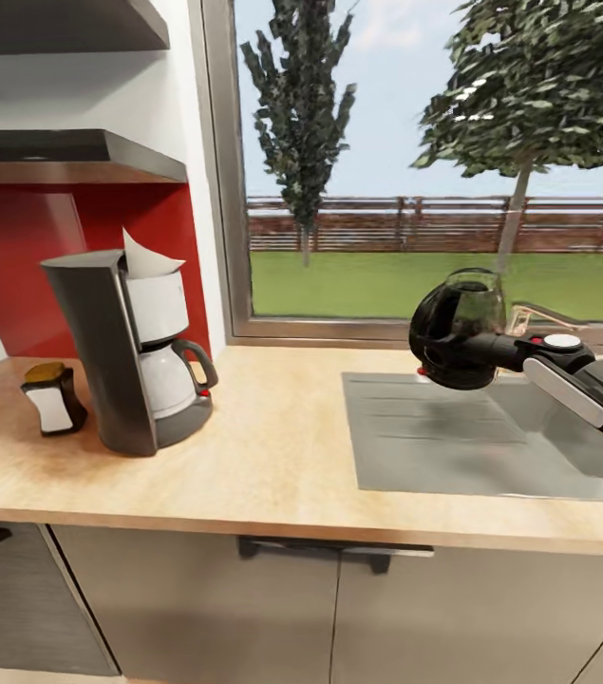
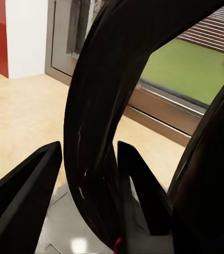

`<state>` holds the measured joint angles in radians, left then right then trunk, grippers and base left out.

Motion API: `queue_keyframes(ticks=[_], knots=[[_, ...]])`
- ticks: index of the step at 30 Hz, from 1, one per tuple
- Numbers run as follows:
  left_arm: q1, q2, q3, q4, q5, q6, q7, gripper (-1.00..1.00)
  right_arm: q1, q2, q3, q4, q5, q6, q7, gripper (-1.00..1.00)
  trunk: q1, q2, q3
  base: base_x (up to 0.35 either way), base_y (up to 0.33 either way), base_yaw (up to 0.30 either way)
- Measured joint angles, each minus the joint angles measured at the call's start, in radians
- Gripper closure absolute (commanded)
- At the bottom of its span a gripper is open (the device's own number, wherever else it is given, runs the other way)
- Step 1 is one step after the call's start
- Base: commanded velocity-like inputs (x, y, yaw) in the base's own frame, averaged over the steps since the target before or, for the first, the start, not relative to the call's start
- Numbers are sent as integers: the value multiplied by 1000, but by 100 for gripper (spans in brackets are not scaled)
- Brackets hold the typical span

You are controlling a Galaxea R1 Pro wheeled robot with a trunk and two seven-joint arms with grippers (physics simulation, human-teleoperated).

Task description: Set up a coffee station on the kitchen countertop: keep the coffee maker on the countertop, move the bottle of coffee from the kitchen shelf to the counter next to the coffee maker, place a paper coffee filter on top of the coffee maker, put the saucer next to the coffee maker with the coffee cup on the saucer, and place the electric kettle next to the coffee maker.

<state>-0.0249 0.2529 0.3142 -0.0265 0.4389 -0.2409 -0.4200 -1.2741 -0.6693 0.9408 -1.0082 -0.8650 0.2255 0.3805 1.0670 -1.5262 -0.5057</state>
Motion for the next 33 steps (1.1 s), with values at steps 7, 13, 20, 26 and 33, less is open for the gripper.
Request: queue_keyframes(ticks=[7, 13, 20, 26, 33], knots=[[0, 0, 0, 0, 0, 0, 0, -100, 0, 0, 0, 0, 1, 7, -1, 100, 0, 0, 0, 14, 19, 51], [0, 0, 0, 0, 0, 1, 0, -100, 0, 0, 0, 0, 0, 39, -1, 100, 0, 0, 0, 1, 1, 133], [0, 0, 0, 0, 0, 1, 0, -100, 0, 0, 0, 0, 0, 40, -1, 100, 0, 0, 0, 0, 0, 259], [0, 0, 0, 0, 0, 0, 0, -100, 0, 0, 0, 0, 0, 41, -1, 100, 0, 0, 0, 0, 0, 267], [0, 0, 0, 0, 0, 1, 0, -100, 0, 0, 0, 0, 0, 40, -1, 100, 0, 0, 0, 0, 0, 267]])
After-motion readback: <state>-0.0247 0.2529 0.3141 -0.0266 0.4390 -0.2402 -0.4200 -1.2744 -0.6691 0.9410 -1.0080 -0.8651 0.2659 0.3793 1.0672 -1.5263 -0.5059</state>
